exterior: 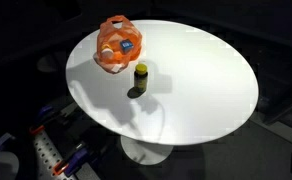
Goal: Remove the blue box from the plastic
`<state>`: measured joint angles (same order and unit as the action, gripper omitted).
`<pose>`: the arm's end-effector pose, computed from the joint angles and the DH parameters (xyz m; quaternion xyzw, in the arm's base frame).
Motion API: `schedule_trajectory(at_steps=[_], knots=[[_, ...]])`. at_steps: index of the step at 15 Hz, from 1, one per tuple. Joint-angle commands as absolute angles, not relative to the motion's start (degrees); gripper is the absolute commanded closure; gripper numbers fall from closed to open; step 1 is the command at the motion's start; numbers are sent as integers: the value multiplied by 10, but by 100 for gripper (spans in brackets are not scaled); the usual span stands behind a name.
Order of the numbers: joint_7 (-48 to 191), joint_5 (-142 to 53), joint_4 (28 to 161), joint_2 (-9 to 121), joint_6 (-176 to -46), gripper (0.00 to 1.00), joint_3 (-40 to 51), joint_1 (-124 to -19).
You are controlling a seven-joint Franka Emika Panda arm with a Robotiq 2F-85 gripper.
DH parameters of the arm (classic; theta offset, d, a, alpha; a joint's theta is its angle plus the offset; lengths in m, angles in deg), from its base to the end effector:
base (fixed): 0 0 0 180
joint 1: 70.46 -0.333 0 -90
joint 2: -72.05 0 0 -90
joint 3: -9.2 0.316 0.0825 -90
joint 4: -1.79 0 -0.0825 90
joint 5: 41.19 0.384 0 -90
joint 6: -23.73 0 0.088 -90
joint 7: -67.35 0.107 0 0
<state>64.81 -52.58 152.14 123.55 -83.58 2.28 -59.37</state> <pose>0.2803 -0.1115 0.5220 0.9918 -0.0925 0.0640 0.0604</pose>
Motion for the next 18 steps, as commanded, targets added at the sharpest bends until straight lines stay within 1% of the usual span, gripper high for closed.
schedule_trajectory(at_steps=[1,3,8,13,18], knots=[[651,-528,1520,1235,-834,0,20,-598],[651,-528,1520,1235,-834,0,20,-598],[683,-537,1497,1181,-877,0,50,-600],[718,-533,1471,1105,-924,0,92,-611],[730,-492,1427,1020,-924,0,96,-645]])
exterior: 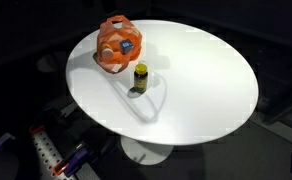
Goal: Remove the blue box from the plastic
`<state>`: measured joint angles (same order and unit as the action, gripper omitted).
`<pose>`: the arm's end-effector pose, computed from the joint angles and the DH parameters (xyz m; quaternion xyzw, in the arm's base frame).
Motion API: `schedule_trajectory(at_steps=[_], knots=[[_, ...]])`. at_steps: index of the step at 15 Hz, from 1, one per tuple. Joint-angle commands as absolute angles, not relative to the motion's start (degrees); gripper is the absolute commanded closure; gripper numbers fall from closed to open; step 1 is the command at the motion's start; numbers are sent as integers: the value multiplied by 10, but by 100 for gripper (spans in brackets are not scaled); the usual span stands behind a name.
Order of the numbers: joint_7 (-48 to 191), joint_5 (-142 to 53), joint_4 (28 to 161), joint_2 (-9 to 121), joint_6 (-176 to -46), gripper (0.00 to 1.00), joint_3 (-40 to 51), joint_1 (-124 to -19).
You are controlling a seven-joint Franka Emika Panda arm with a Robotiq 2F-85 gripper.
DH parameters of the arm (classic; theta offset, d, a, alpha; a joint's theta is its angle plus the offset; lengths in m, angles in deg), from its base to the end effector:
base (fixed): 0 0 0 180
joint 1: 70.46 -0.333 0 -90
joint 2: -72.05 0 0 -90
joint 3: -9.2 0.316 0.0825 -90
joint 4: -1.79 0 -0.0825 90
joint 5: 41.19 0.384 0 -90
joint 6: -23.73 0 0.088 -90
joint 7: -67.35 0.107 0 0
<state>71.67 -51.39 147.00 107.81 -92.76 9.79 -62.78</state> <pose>0.3685 -0.0557 0.4930 0.9924 -0.0651 0.0589 0.0863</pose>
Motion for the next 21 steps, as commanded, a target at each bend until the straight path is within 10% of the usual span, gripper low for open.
schedule_trajectory(at_steps=[1,21], knots=[[726,-476,1416,1000,-919,0,92,-654],[691,-395,1365,856,-938,0,90,-696]])
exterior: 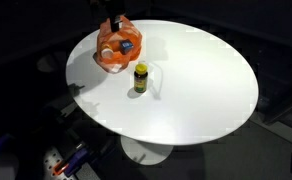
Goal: Remove the blue box from the plastic
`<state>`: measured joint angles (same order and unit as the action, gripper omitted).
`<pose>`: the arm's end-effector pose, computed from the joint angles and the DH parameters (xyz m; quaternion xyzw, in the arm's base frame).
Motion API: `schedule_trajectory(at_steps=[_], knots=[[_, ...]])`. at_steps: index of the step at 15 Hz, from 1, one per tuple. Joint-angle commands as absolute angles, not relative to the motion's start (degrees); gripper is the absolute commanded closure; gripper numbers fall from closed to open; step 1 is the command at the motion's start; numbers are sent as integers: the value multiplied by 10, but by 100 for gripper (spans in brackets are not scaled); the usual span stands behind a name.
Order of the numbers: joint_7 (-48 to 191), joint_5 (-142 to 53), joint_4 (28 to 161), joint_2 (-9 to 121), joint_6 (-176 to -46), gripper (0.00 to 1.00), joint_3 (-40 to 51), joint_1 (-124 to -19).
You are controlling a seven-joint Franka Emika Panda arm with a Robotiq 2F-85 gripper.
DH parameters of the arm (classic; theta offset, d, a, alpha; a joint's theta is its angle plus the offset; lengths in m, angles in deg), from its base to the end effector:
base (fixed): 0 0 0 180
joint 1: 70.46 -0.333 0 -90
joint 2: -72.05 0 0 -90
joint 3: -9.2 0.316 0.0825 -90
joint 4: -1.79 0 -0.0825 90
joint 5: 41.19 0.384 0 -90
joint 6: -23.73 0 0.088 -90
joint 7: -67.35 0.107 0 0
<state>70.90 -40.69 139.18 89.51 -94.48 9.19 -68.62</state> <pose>0.4424 -0.0138 0.4295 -0.9987 0.0492 0.0151 0.0036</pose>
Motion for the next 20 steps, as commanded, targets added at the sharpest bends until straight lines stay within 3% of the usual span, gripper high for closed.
schedule_trajectory(at_steps=[1,20], knots=[[685,-390,1363,847,-939,0,90,-701],[397,-365,1247,646,-1070,0,129,-741]])
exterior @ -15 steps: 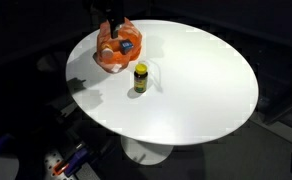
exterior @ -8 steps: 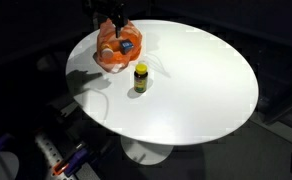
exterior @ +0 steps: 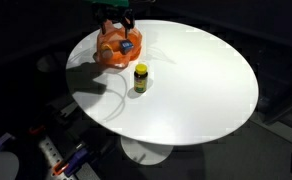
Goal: Remove the blue box from the plastic
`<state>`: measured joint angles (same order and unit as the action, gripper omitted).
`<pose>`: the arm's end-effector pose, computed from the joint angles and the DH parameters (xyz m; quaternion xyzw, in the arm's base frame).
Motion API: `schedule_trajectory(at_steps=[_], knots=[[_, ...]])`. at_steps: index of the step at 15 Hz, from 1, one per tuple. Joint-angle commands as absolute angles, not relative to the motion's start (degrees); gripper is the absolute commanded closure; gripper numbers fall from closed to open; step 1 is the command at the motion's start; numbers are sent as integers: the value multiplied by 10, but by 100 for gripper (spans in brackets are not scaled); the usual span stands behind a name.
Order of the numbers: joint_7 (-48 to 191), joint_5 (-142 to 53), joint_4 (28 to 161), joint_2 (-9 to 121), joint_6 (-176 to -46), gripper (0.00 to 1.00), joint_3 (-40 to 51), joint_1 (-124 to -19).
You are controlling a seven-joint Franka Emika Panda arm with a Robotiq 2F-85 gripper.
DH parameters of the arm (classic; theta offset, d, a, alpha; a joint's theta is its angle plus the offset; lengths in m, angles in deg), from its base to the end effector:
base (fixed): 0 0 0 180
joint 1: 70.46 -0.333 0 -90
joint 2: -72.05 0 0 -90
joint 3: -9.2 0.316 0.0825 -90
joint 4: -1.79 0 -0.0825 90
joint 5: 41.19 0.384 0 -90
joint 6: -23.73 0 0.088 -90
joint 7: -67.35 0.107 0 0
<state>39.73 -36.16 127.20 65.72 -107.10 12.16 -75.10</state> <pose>0.5396 0.0739 0.3357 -0.9609 -0.2745 0.0016 0.0367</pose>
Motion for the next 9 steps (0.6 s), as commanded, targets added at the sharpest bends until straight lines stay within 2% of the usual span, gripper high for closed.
schedule_trajectory(at_steps=[1,9], knots=[[399,-363,1265,652,-1071,0,132,-742],[378,-355,1249,628,-1096,0,134,-738]])
